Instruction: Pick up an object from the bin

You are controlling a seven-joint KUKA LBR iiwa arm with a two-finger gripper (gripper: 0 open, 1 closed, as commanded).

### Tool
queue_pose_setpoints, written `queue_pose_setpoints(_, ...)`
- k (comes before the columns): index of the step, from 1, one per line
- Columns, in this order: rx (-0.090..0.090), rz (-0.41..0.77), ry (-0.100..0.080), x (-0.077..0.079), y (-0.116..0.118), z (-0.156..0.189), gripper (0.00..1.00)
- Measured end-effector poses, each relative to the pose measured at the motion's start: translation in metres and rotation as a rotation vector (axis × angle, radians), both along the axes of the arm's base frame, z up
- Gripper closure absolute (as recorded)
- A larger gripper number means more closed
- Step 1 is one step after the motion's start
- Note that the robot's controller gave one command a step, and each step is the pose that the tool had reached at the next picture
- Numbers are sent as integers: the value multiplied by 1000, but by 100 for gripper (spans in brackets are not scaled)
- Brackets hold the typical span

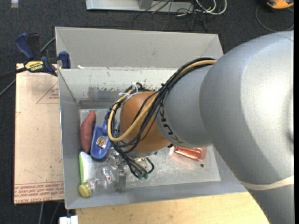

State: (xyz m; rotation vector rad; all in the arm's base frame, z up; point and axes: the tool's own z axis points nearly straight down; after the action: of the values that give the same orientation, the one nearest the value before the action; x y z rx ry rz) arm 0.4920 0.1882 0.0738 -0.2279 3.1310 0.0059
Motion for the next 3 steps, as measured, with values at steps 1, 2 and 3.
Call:
queue_pose_setpoints(1, 4, 277, -14, 7, 12, -2, 100)
queue_pose_setpoints(2, 3, 277, -13, 7, 12, -2, 100)
queue_pose_setpoints(3, 7, 285, -23, 6, 4, -2, 100)
